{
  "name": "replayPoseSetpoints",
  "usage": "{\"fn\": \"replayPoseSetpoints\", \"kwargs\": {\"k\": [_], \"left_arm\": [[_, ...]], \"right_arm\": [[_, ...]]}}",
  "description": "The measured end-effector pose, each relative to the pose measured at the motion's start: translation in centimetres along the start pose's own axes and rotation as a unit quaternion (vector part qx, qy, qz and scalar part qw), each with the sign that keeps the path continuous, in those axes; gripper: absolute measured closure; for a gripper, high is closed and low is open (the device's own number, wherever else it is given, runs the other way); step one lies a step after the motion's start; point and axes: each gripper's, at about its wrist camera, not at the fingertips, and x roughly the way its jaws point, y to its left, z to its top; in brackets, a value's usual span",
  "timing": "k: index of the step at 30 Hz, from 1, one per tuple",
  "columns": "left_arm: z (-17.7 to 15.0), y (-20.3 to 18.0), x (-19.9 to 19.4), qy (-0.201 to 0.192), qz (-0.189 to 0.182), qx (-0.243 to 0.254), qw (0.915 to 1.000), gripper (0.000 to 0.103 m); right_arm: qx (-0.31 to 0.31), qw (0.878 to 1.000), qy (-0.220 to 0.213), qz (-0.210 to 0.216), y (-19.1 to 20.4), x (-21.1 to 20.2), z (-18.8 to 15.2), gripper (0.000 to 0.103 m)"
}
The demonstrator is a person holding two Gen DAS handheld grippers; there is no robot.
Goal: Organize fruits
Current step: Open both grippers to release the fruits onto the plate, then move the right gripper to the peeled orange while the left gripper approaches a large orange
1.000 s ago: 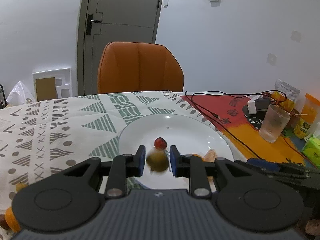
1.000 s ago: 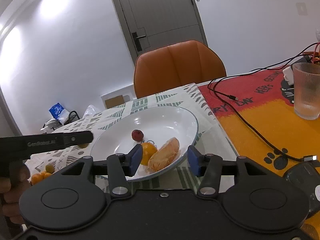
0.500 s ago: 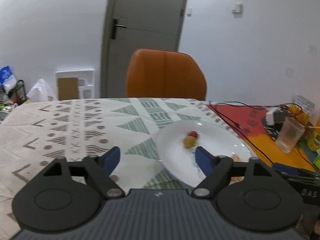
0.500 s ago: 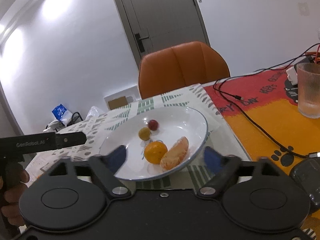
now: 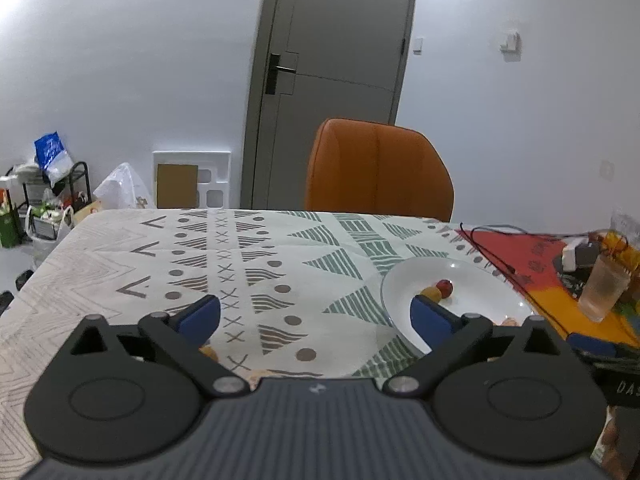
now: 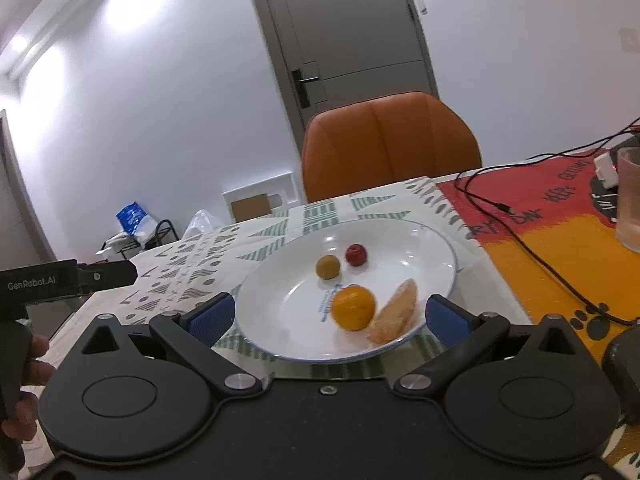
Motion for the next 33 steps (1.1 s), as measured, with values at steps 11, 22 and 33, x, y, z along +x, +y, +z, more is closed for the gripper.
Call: {"fn": "replayPoseSetpoints", "kwargs": {"k": [11,22,33], "left_arm": [[0.9,2.8,-2.6,-0.007,0.015,-0.008,0.9998,0.0],[1.0,5.4,-4.3,-0.007,0.023,-0.019,0.9995,0.0],[-0.4,8.3,-4.8,-0.005,0.039,-0.051,0.9979,0.003]], "right_arm": [[-0.021,0.999,0.01,0.03,2.8,0.0,-0.2,0.0],[-0.026,0.998,0.028,0.055,4.7,0.4,-0.2,0.0],[-0.04,0.995,0.051,0.078,7.0,1.5,-0.5,0.0]]}}
